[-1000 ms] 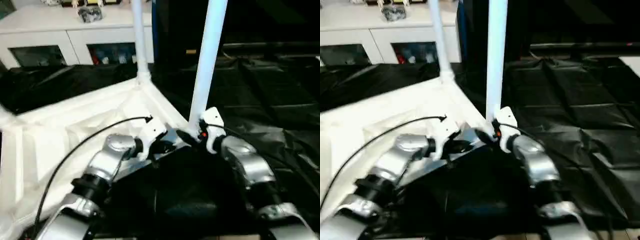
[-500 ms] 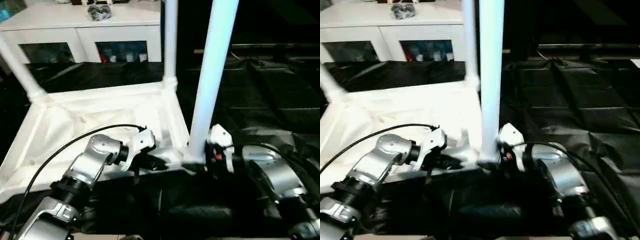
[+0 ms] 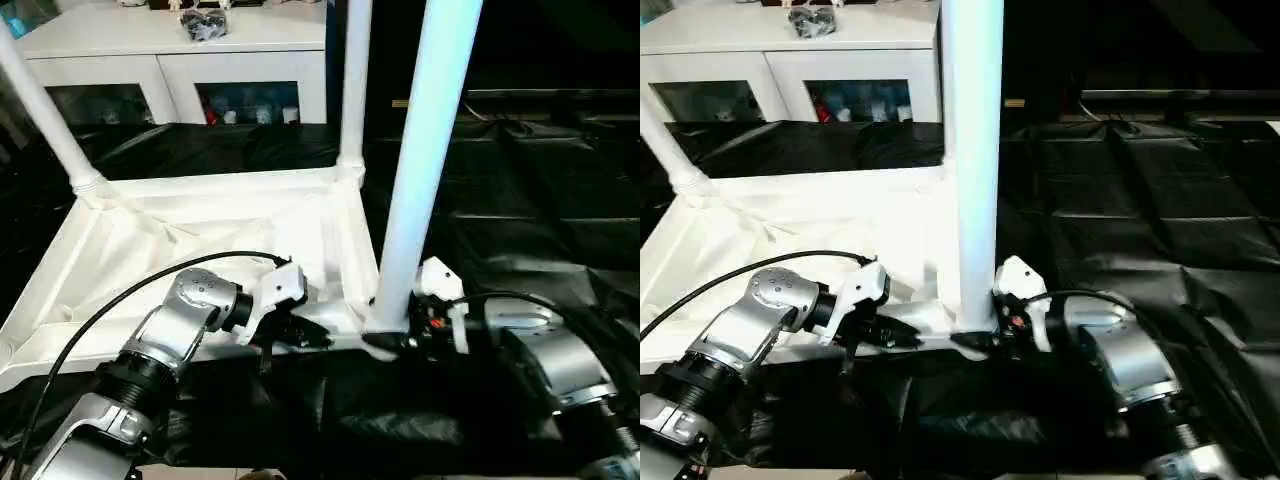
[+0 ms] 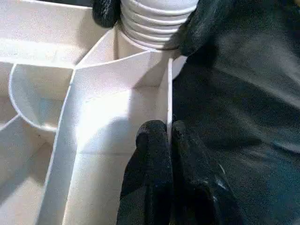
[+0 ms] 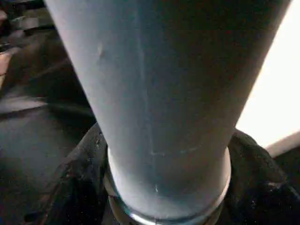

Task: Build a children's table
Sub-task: Rotate leg to tighten

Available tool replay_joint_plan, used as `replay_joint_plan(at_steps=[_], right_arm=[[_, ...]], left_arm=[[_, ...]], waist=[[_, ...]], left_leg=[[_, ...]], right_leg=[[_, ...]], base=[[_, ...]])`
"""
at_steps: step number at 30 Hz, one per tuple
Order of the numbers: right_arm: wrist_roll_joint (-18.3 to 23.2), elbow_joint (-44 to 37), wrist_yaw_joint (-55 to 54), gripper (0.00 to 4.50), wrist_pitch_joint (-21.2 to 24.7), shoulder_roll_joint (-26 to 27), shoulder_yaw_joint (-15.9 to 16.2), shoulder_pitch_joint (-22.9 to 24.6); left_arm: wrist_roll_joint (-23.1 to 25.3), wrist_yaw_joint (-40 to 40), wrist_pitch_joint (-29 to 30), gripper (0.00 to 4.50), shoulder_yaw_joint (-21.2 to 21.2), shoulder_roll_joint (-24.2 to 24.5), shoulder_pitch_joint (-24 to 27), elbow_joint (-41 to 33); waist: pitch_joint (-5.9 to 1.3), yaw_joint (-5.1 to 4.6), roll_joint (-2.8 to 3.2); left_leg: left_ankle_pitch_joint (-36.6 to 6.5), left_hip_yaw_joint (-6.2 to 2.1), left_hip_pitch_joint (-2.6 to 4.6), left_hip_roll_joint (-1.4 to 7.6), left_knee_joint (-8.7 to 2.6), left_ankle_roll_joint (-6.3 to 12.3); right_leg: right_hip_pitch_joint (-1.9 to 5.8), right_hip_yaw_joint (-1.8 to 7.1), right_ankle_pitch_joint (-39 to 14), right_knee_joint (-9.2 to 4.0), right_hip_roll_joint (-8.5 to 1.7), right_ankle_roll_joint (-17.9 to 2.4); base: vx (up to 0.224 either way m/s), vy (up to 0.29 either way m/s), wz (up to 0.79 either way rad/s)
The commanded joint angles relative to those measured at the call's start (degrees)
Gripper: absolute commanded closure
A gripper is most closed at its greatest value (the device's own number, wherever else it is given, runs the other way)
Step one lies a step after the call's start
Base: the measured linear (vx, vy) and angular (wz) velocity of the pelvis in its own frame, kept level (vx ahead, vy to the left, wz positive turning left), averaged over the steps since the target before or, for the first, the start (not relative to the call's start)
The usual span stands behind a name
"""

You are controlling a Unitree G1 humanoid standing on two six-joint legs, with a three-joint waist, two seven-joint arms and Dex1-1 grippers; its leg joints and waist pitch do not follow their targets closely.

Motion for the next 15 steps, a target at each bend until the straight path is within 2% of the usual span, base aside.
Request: replay_joint_plan(at_steps=[1,3,4,5,8,11,12,13,14,15], right_arm=[[-3.2,5.5,-10.6,1.78,-0.3,4.8,0.6,-2.0],[-4.1,9.4,-17.2,1.78,0.0,7.5,-1.1,-3.4],[-4.0,10.7,-19.3,1.78,0.2,8.7,-1.8,-3.9],[-4.0,11.7,-21.0,1.78,0.5,9.6,-2.3,-4.2],[-4.2,14.5,-27.3,1.78,1.4,13.4,-3.5,-5.4],[-6.1,20.1,-37.1,1.78,1.0,18.2,-4.9,-8.0],[-6.6,21.7,-38.6,1.78,0.0,19.3,-5.0,-8.9],[-6.8,22.8,-38.8,1.78,-1.0,20.1,-5.0,-9.5],[-6.5,23.1,-38.3,1.78,-1.6,20.4,-5.0,-9.8],[-6.1,23.2,-37.8,1.43,-2.3,20.5,-5.2,-10.2]], left_arm=[[-0.4,4.8,1.0,4.50,-0.9,-5.0,-2.0,0.2],[0.3,9.4,1.7,4.50,0.1,-7.3,-3.2,2.1],[0.8,11.7,2.0,4.50,0.4,-8.4,-3.8,3.1],[1.2,13.5,2.1,4.50,0.6,-9.3,-4.3,3.9],[2.5,20.1,3.9,4.50,1.3,-12.8,-6.3,6.8],[3.3,26.8,5.1,4.50,2.4,-17.2,-8.0,9.7],[3.6,27.3,5.0,4.50,2.3,-18.0,-8.2,10.1],[3.9,27.4,4.9,4.50,2.2,-18.4,-8.2,10.2],[4.0,27.3,4.7,4.50,2.0,-18.5,-8.2,10.2],[4.0,26.8,4.2,4.50,1.7,-18.5,-8.2,10.1]], waist=[[-2.72,-0.49,-0.75],[-2.60,-1.12,-0.82],[-2.50,-1.41,-0.87],[-2.54,-1.51,-0.85],[-2.70,-1.89,-0.92],[-2.72,-2.11,-0.97],[-2.74,-2.02,-0.23],[-2.80,-2.23,-0.62],[-2.86,-2.10,-0.60],[-2.88,-2.08,-0.59]], left_leg=[[-14.8,-0.70,1.09,2.63,-4.23,1.28],[-16.7,-0.78,1.25,2.44,-4.34,-0.04],[-17.6,-0.99,1.13,2.37,-4.50,-0.50],[-17.7,-1.01,1.13,2.40,-4.52,-0.58],[-16.7,-0.93,1.01,2.35,-4.41,0.03],[-15.8,-0.85,1.06,2.17,-4.27,0.22],[-16.0,-0.96,1.11,2.18,-4.29,0.06],[-16.0,-0.99,0.88,2.20,-4.29,0.15],[-15.8,-0.96,0.84,2.21,-4.27,0.52],[-15.7,-0.90,0.88,2.22,-4.23,0.78]], right_leg=[[1.64,1.81,-11.5,-4.59,-2.93,-14.0],[1.49,1.81,-15.4,-4.95,-2.93,-13.1],[1.64,1.77,-17.7,-5.17,-2.99,-12.3],[1.67,1.83,-18.0,-5.26,-3.02,-11.8],[1.57,1.96,-15.3,-5.26,-2.81,-11.6],[1.47,1.87,-14.4,-5.33,-2.84,-12.2],[1.46,1.87,-14.8,-5.29,-2.93,-12.1],[1.64,1.82,-14.2,-5.34,-2.89,-12.0],[1.69,1.81,-13.6,-5.33,-2.89,-11.7],[1.66,1.84,-13.1,-5.32,-2.85,-11.7]], base=[[0.000,0.000,0.00],[0.000,0.000,0.00],[0.000,0.000,0.00],[0.000,0.000,0.00],[0.000,0.000,0.00],[0.000,0.000,0.00],[0.000,0.000,0.00],[0.000,0.000,0.00],[0.000,0.000,0.00],[0.000,0.000,0.00]])
